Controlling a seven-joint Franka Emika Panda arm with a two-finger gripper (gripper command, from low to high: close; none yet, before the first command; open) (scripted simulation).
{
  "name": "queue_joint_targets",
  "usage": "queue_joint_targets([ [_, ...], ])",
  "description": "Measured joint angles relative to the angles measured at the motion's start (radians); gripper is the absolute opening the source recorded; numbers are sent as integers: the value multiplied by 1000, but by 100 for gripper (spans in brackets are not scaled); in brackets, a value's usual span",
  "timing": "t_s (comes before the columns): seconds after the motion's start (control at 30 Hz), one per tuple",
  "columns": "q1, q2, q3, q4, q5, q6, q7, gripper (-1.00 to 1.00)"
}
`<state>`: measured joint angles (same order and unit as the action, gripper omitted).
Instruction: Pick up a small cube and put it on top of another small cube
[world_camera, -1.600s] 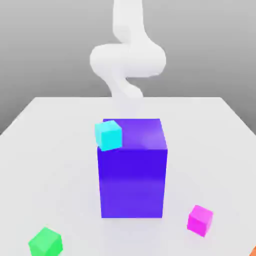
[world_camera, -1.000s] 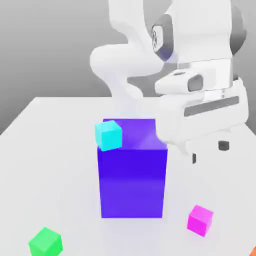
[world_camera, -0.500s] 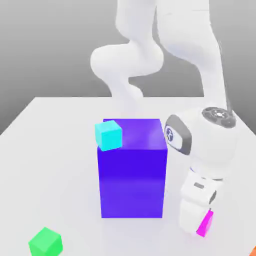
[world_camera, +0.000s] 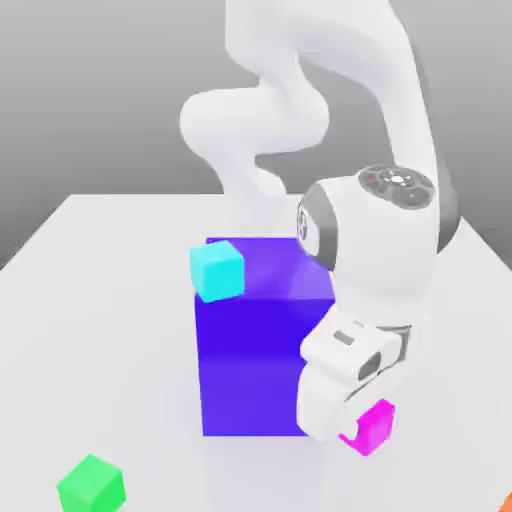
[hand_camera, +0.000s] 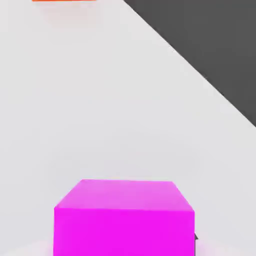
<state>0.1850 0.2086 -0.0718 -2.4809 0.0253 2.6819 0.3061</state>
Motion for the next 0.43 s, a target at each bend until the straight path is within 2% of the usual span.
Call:
queue_joint_targets([
  [0.2, -157, 4, -143, 75, 60, -74, 2, -100],
  [0.3, -255, 108, -172, 139, 135, -39, -26, -100],
  [0.33, -278, 148, -165, 151, 159, -12, -38, 100],
  [0.43, -278, 148, -165, 151, 159, -13, -38, 100],
])
